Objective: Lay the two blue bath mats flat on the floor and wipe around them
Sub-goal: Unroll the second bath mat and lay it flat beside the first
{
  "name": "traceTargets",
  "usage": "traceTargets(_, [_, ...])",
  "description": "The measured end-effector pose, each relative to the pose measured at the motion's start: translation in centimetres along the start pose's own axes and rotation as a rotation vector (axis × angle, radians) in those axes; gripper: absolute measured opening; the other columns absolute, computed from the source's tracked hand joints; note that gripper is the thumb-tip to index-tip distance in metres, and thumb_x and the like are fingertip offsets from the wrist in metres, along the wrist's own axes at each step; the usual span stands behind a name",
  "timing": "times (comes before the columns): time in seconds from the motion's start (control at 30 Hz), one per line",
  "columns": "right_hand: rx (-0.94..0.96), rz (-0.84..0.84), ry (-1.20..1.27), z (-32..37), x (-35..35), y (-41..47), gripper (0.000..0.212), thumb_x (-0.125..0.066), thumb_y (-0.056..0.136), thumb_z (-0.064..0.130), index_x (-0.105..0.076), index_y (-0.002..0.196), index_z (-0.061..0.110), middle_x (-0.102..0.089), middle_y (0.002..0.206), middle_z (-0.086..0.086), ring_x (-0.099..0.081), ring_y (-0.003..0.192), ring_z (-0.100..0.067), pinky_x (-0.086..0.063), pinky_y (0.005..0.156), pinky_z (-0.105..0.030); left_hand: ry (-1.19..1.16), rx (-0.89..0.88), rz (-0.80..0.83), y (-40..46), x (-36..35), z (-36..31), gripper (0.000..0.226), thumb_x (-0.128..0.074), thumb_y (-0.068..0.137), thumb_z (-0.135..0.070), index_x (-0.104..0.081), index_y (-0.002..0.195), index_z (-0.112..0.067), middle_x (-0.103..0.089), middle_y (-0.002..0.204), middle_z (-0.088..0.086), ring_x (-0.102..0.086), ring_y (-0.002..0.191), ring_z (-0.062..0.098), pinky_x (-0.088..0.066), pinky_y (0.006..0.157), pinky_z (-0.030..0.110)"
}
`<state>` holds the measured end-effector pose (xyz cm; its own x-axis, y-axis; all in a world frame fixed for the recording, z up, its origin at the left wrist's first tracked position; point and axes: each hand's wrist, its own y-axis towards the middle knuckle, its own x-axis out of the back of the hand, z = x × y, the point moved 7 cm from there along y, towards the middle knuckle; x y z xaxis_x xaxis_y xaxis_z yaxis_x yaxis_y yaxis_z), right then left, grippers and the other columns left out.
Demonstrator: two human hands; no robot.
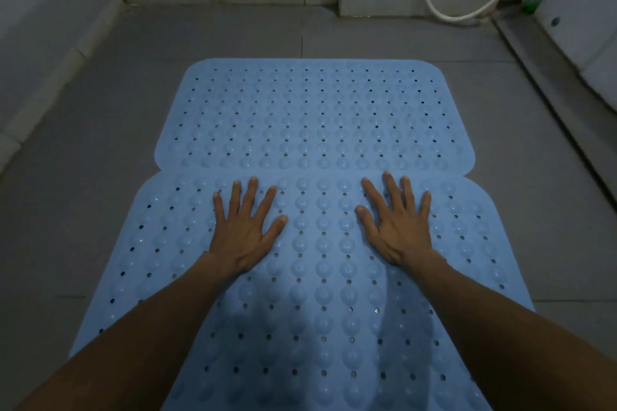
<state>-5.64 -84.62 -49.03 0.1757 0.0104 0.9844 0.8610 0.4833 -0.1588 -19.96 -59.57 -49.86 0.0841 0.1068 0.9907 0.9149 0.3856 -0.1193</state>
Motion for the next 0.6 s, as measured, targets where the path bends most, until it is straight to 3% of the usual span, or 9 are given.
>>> traceTargets(0.6, [-0.005,0.011,-0.001,0.0,-0.1,-1.8,0.066,-0.003,0.093,0.07,0.012,0.153,0.046,0.014,0.166,0.003,0.019,0.151,-0.026,0.01,0.117,-0.062,-0.008,0.004,-0.013,-1.9,-0.3,-0.3,0.07,0.007,0.087,-0.072,0.021,0.148,-0.04,0.025,0.16,-0.002,0.026,0.146,0.024,0.016,0.116,0.056])
